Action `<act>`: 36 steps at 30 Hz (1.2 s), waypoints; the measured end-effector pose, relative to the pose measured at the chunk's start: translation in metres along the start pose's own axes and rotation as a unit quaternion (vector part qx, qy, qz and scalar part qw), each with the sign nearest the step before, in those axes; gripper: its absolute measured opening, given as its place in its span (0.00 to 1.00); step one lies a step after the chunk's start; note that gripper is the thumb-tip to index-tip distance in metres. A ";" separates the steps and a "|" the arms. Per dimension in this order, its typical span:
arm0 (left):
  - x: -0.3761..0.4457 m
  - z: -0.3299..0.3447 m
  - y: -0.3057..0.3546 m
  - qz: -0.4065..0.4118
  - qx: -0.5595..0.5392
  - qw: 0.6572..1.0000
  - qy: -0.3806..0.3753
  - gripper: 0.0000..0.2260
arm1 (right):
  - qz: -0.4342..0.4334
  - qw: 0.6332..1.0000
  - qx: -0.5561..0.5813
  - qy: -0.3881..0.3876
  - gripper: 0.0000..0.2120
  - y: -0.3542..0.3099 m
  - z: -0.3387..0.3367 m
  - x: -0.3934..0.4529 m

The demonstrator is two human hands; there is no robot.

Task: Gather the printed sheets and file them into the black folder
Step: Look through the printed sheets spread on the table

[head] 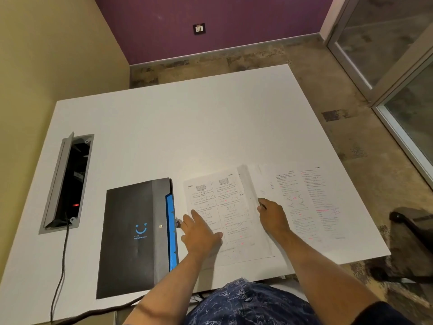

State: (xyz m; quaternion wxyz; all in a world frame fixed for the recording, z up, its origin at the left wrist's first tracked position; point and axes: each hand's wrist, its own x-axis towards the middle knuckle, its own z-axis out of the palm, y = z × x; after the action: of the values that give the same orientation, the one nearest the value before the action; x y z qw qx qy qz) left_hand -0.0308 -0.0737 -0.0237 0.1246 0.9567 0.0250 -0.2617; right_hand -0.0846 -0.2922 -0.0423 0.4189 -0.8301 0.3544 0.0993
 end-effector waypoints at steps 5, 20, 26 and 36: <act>0.008 -0.005 0.003 -0.022 0.005 1.000 -0.004 0.52 | 0.054 0.996 0.075 0.012 0.14 -0.001 -0.003 0.008; 0.018 -0.014 0.003 -0.019 -0.053 0.997 -0.045 0.33 | 0.060 0.975 -0.212 0.035 0.32 0.013 -0.035 0.025; 0.018 -0.014 -0.005 0.018 -0.051 0.998 -0.036 0.28 | -0.045 0.961 -0.260 0.087 0.35 0.018 -0.018 0.005; 0.016 -0.018 -0.010 0.045 -0.148 0.987 -0.046 0.28 | -0.006 0.999 -0.035 -0.007 0.23 -0.004 0.005 -0.010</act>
State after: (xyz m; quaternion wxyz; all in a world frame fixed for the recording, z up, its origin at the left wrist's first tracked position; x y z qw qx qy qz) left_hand -0.0090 -0.0600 -0.0191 0.2771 0.9148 0.0149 -0.2935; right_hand -0.0886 -0.2817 -0.0382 0.3926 -0.8458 0.3423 0.1152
